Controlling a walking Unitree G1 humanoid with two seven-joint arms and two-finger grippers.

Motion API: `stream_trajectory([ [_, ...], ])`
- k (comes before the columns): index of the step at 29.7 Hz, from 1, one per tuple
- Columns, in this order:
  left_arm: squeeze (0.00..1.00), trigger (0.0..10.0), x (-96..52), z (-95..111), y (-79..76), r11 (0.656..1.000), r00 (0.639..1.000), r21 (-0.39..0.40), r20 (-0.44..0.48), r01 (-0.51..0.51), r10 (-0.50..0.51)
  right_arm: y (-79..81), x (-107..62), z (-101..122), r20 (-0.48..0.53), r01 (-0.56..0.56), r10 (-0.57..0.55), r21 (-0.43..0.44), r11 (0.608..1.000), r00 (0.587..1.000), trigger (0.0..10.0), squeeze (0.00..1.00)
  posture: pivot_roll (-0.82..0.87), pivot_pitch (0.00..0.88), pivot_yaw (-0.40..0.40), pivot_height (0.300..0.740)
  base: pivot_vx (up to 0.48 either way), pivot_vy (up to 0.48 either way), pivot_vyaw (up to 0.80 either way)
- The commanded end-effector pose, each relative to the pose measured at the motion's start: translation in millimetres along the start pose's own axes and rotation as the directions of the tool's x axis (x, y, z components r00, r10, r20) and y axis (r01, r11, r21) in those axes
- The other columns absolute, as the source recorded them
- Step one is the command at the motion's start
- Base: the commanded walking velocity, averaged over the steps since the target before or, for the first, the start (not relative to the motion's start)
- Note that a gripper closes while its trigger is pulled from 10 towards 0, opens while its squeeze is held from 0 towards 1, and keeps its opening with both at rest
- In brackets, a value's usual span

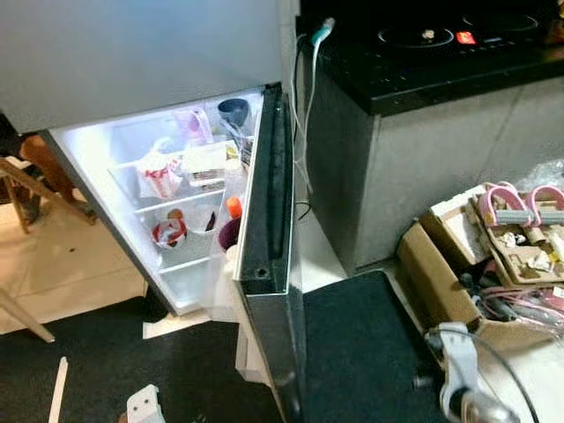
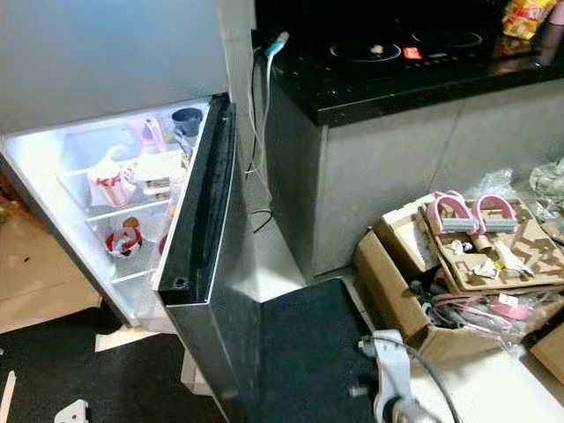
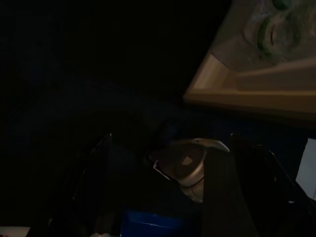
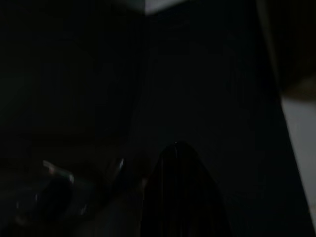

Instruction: Restocking fridge

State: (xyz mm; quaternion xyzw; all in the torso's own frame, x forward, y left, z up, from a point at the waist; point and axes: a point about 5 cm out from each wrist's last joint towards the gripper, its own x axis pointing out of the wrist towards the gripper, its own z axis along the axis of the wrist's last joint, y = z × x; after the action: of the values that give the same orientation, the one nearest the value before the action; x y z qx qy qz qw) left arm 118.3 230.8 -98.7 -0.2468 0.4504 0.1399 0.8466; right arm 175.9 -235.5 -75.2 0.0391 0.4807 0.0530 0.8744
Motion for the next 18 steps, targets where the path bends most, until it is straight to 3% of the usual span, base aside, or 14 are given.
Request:
stream_trajectory([
  [1,0.0,10.0,-0.1,0.1,1.1,1.0,1.0,0.02,-0.013,-0.007,0.007,3.3,-1.0,-18.8,-0.061,0.009,-0.009,0.007,1.0,0.998,10.0,0.0,-0.04,0.0,0.057,0.74,0.0,0.0,0.63],
  [7,0.0,10.0,0.9,5.0,0.1,1.0,1.0,0.029,-0.002,-0.005,0.005,4.1,-5.2,-42.5,-0.125,0.029,-0.027,0.013,0.999,0.992,10.0,0.0,-0.02,0.0,0.062,0.74,0.0,0.0,0.63],
  [18,0.0,10.0,1.3,5.9,-0.6,0.999,1.0,0.043,-0.002,-0.004,0.004,2.5,-2.9,-31.1,-0.092,0.053,-0.052,0.008,0.999,0.994,10.0,0.0,-0.01,0.0,0.061,0.74,0.0,0.0,0.64],
])
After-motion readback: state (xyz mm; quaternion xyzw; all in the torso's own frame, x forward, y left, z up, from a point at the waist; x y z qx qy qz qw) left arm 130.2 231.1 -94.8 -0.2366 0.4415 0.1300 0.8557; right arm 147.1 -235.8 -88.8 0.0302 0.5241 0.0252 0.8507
